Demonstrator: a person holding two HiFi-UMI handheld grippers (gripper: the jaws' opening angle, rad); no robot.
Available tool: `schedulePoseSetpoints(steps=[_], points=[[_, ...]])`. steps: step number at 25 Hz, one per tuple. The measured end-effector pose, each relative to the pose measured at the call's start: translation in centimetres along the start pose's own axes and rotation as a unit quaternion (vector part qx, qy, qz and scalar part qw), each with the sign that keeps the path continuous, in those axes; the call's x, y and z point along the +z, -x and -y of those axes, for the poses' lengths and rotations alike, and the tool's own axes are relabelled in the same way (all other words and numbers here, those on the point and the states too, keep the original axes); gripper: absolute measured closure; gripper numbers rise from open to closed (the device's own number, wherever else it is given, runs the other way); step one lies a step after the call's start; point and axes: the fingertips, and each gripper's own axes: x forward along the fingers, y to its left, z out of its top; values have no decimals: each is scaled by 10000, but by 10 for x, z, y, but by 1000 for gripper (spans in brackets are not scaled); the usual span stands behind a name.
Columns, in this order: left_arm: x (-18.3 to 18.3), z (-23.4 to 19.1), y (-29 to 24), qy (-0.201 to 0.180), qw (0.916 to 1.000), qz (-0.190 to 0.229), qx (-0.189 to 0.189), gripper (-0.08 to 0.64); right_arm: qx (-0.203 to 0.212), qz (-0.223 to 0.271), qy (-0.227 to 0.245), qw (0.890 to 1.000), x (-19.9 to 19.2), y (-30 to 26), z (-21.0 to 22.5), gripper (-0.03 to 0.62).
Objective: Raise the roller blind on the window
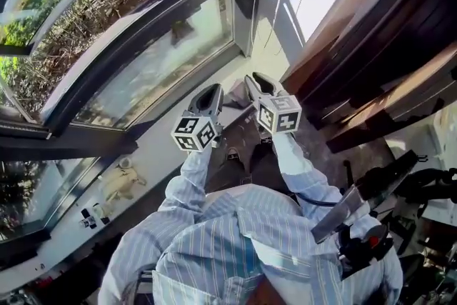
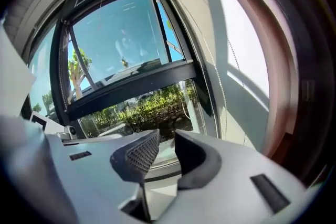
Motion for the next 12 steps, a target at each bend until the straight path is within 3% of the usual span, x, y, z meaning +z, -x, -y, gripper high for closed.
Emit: schedulePoseSetpoints(steps=[5,12], points=[[7,25,25,140,9992,263,-259,549,207,51,-139,9997,-9,37,-22,499],[7,69,64,120,9985,529,-75,549,682,94,221,9974,-20,91,-48,512]])
